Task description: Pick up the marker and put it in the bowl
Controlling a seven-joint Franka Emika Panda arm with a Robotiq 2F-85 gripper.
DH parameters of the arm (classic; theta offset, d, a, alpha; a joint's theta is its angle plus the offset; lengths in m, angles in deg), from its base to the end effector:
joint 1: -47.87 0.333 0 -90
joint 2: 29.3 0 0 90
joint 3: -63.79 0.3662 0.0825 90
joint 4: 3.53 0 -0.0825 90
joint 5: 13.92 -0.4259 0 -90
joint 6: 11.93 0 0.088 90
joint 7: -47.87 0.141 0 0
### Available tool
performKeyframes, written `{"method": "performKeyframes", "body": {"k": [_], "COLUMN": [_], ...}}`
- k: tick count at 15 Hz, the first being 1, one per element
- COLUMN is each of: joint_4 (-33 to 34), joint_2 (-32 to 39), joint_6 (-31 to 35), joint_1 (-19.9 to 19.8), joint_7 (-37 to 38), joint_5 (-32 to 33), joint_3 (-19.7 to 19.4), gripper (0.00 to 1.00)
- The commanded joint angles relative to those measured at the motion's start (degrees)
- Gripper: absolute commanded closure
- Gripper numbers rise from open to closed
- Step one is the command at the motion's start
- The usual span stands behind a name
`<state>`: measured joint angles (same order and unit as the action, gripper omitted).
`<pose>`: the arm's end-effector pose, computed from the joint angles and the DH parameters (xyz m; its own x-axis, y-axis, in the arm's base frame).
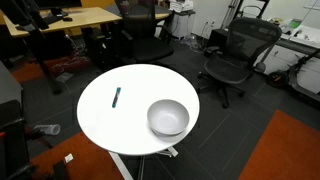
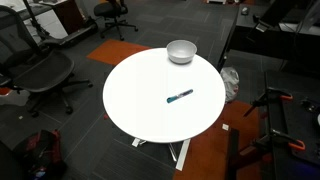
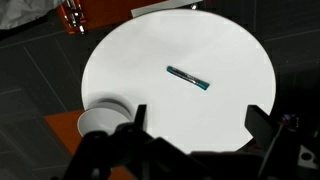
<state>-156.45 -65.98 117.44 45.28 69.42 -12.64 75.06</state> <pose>0.3809 0.0548 0.4402 0.9425 -0.2220 0.2499 -0.2411 -0.9693 0.0481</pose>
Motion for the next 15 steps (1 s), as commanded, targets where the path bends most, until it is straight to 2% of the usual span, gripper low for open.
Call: {"method": "performKeyframes", "body": {"k": [1,6,9,15], "joint_4": [0.12,0.10,-0.06,0.81], "joint_2": [0.04,0.43,1.50,6.96], "joint_6": [-0.19,0.98,4.00,5.93], "joint_1": [0.40,0.69,1.99,4.04], "joint_7": [0.20,-1.23,-6.46,-20.11], "joint_5": [0.31,0.71,0.72,1.52], "joint_3": [-0.40,-0.72,-2.15,-6.09], "gripper": [0.00,0.00,0.00,0.00]}}
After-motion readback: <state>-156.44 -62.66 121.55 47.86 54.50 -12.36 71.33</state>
